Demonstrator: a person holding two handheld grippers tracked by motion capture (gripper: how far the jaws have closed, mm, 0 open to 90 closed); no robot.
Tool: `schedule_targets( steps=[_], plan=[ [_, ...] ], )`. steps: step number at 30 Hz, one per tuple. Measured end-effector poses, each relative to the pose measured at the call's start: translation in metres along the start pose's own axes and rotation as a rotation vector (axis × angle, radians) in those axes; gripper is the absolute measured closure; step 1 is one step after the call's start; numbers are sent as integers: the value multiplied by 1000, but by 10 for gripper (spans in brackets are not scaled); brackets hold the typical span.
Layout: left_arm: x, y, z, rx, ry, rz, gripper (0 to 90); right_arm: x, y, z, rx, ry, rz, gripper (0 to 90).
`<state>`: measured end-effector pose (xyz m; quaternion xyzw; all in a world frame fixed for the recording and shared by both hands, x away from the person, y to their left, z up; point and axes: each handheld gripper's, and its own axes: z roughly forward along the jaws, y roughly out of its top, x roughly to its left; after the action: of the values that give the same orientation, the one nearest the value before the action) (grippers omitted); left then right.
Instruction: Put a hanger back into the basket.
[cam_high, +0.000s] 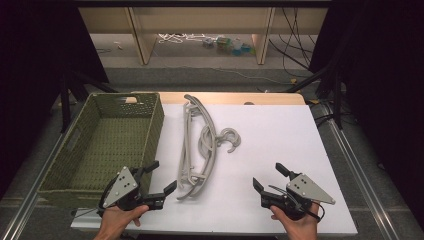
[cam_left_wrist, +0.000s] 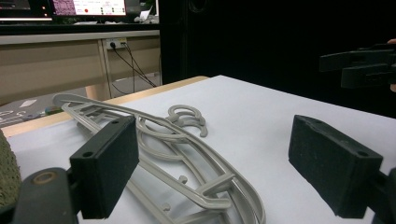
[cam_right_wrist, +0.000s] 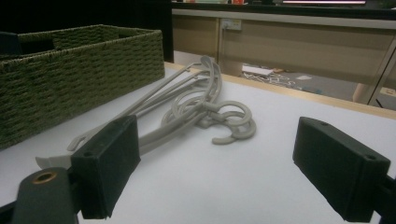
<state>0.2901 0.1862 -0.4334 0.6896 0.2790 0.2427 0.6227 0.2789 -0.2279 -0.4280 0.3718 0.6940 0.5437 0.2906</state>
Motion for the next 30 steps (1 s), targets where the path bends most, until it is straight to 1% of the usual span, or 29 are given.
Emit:
schedule_targets(
  steps=[1,2,3,4,5,9,10,11,13,17,18,20,21,22,23,27,28,29,30],
  plan=[
    [0,0,1,-15,-7,0,159,0,0,0,-1,1,-1,157],
    [0,0,1,-18,-7,2,159,0,0,0,-2,1,-2,156],
    [1,0,2,-18,-7,4,159,1,0,0,-4,-9,3,157],
    [1,0,1,-14,-5,6,159,1,0,0,-3,-6,3,157],
    [0,0,0,1,4,1,159,1,0,1,-5,-5,0,157],
    [-1,-1,1,2,1,0,159,0,0,0,-4,-1,-3,157],
    [-1,-1,1,3,1,-1,159,1,0,1,-15,-3,-1,157],
    [-1,-1,1,4,-2,4,159,1,0,0,-1,-6,4,157],
    [-1,0,1,4,-5,7,159,1,0,1,-9,-4,0,157],
    [-1,-1,2,8,-14,10,158,1,0,1,-7,-5,-4,157],
    [-2,-2,3,9,-18,0,158,1,0,1,-7,-5,-4,157],
    [-3,-2,4,17,-23,-1,157,1,0,1,-4,-2,-5,157],
    [-3,-2,6,25,-24,-8,157,1,0,1,-3,-1,-4,157],
    [-3,-2,7,29,-32,-9,157,1,-1,2,-13,-5,-4,157],
    [-3,-2,8,30,-38,-4,157,1,-1,1,-3,-2,-4,157],
    [-6,-2,11,44,-37,-7,156,1,0,1,13,-11,-5,157],
    [-5,-1,13,37,-36,-9,157,1,-1,1,6,-2,-2,158],
    [-5,-1,13,37,-36,-9,156,1,-1,1,6,-2,-2,158],
    [-5,0,15,42,-29,-16,156,0,-1,2,-5,4,-9,158]
  ],
)
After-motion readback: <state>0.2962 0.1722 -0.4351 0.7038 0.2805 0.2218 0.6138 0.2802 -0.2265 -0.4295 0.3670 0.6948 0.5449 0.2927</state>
